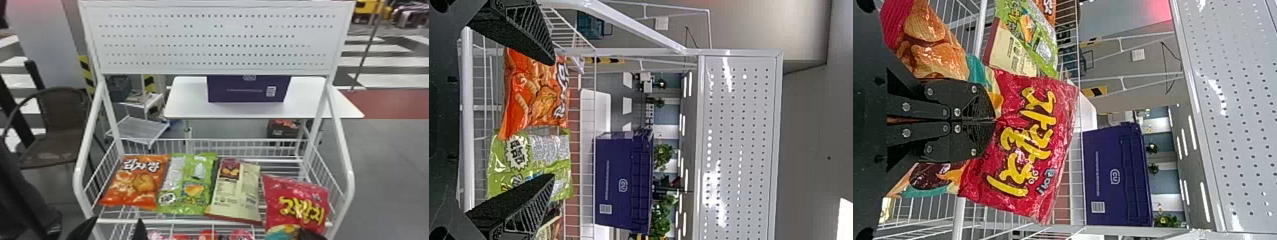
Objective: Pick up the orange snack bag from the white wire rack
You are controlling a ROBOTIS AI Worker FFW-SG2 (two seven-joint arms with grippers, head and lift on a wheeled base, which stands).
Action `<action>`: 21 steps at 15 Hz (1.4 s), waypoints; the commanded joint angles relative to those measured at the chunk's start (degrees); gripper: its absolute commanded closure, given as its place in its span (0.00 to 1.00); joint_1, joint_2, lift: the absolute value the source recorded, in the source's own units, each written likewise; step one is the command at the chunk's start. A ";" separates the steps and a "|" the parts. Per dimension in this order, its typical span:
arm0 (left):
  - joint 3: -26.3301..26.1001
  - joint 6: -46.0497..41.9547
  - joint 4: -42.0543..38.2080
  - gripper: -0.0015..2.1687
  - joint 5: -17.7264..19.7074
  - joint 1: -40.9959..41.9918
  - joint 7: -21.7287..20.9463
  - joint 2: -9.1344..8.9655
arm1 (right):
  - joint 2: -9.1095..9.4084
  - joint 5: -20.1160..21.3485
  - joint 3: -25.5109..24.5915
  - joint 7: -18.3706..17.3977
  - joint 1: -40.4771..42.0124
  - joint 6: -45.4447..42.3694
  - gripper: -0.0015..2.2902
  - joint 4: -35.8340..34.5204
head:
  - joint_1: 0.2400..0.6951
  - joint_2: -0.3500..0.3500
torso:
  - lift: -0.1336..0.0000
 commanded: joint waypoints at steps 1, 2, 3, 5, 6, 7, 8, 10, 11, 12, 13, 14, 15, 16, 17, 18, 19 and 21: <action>-0.05 0.00 -0.03 0.04 0.00 0.00 0.00 0.07 | 0.09 -0.07 0.00 0.00 -0.03 0.00 0.97 -0.06 | 0.57 0.50 | 1.00; 0.04 -0.18 -0.03 0.04 0.00 0.00 0.00 0.07 | 0.09 -0.16 0.00 0.09 0.06 0.00 0.97 -0.06 | 0.57 0.50 | 1.00; -0.05 -0.18 -0.12 0.04 0.00 0.09 0.00 0.07 | 0.09 -0.34 0.00 0.09 0.14 -0.17 0.97 -0.15 | 0.57 0.50 | 1.00; -0.05 -0.18 -0.20 0.04 0.00 0.18 0.00 0.07 | 0.00 -0.34 0.00 0.09 0.23 -0.17 0.97 -0.32 | 0.57 0.50 | 1.00; -0.05 -0.18 -0.20 0.04 0.00 0.18 0.00 0.07 | 0.00 -0.34 0.00 0.09 0.32 -0.17 0.97 -0.32 | 0.57 0.50 | 1.00; -0.05 -0.18 -0.20 0.04 0.00 0.18 0.00 0.07 | 0.00 -0.34 0.00 0.09 0.32 -0.17 0.97 -0.41 | 0.57 0.50 | 1.00; -0.14 -0.18 -0.12 0.04 0.00 0.18 0.00 0.16 | 0.00 -0.34 0.00 0.09 0.50 -0.17 0.97 -0.59 | 0.57 0.50 | 1.00; -0.23 0.00 0.85 0.04 0.00 -0.97 -0.35 0.07 | 0.00 -0.51 0.00 0.09 0.85 0.00 0.97 -1.03 | 0.57 0.50 | 1.00; -0.76 0.53 2.78 0.04 0.09 -3.87 -0.70 -0.19 | 0.00 -0.69 0.00 0.18 1.02 -0.17 0.97 -1.03 | 0.57 0.50 | 1.00; -1.63 3.69 4.89 0.04 -0.18 -7.12 -0.70 -0.28 | 0.00 -0.69 0.09 0.18 1.11 -0.17 0.97 -1.20 | 0.57 0.50 | 1.00; -2.07 5.62 7.09 0.04 0.18 -10.72 -0.88 -0.28 | 0.09 -0.69 0.18 0.18 1.20 -0.35 0.97 -1.20 | 0.57 0.50 | 1.00; -2.87 6.68 9.29 0.04 0.53 -14.41 -0.88 -0.28 | 0.18 -0.69 0.18 0.18 1.37 -0.35 0.97 -1.12 | 0.57 0.50 | 1.00; -3.30 9.49 11.13 0.04 0.26 -17.93 -0.97 -0.28 | 0.26 -0.69 0.18 0.18 1.46 -0.35 0.97 -1.12 | 0.57 0.50 | 1.00; -3.57 11.43 13.24 0.04 0.62 -20.92 -1.05 -0.28 | 0.35 -0.60 0.18 0.18 1.64 -0.35 0.97 -1.20 | 0.57 0.50 | 1.00; -3.66 13.36 15.62 0.04 1.06 -24.17 -1.14 -0.19 | 0.35 -0.60 0.18 0.18 1.64 -0.35 0.97 -1.20 | 0.57 0.50 | 1.00; -3.74 16.00 17.55 0.04 1.06 -26.81 -1.23 -0.10 | 0.44 -0.60 0.18 0.18 1.81 -0.35 0.97 -1.20 | 0.57 0.50 | 1.00; -4.27 18.46 19.75 0.04 1.06 -29.71 -1.49 0.25 | 0.44 -0.60 0.09 0.18 1.81 -0.35 0.97 -1.20 | 0.57 0.50 | 1.00; -4.27 21.09 23.61 0.04 1.14 -33.31 -1.93 0.51 | 0.53 -0.51 0.09 0.18 1.81 -0.35 0.97 -1.12 | 0.57 0.50 | 1.00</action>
